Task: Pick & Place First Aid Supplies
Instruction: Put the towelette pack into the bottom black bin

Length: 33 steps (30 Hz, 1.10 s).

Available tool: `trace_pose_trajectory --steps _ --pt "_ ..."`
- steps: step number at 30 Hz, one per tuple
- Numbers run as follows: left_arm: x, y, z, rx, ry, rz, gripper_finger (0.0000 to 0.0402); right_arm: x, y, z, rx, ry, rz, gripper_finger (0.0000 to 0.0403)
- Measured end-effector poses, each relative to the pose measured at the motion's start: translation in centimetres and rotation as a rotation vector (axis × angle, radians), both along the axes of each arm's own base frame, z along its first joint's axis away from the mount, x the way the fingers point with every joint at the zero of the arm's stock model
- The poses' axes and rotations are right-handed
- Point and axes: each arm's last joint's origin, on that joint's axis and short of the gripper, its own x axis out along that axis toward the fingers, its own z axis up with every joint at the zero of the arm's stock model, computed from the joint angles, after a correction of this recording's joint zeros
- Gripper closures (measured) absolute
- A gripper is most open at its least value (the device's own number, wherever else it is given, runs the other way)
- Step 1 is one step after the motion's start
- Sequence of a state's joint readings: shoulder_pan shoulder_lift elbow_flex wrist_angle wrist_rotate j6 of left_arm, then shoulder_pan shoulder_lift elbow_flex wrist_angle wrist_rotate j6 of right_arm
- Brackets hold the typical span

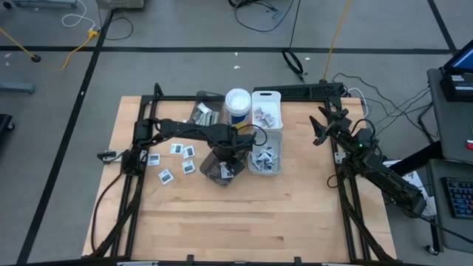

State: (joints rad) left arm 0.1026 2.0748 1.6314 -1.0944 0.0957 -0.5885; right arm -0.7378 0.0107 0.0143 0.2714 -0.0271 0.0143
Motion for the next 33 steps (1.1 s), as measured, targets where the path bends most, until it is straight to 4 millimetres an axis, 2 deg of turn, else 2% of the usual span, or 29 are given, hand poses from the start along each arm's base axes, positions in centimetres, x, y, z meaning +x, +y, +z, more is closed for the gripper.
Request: trace_pose_trajectory --steps 5,8,12,22,29,33 --pt "0.0 0.2 0.0 -0.016 0.0 0.001 0.0121 0.0 0.0 0.0 0.0 0.001 0.0 0.014" --pt "-0.2 0.4 0.2 -0.031 0.003 0.014 0.01 0.0 0.0 0.0 0.0 0.0 0.0 0.014" --pt "-0.8 1.0 1.5 -0.036 -0.005 0.063 0.0085 0.0 0.0 0.0 0.0 0.0 0.0 0.014" --pt "-3.0 2.3 5.4 -0.036 -0.039 0.171 0.0099 0.0 0.0 0.0 0.001 0.001 0.0 0.014" --pt "-3.9 2.5 6.1 -0.043 -0.019 0.211 0.0112 0.0 0.0 0.0 0.0 0.001 0.0 0.014" --pt "-5.6 1.6 6.5 -0.045 -0.032 0.238 0.0116 0.0 0.0 0.0 0.0 0.001 0.0 0.014"
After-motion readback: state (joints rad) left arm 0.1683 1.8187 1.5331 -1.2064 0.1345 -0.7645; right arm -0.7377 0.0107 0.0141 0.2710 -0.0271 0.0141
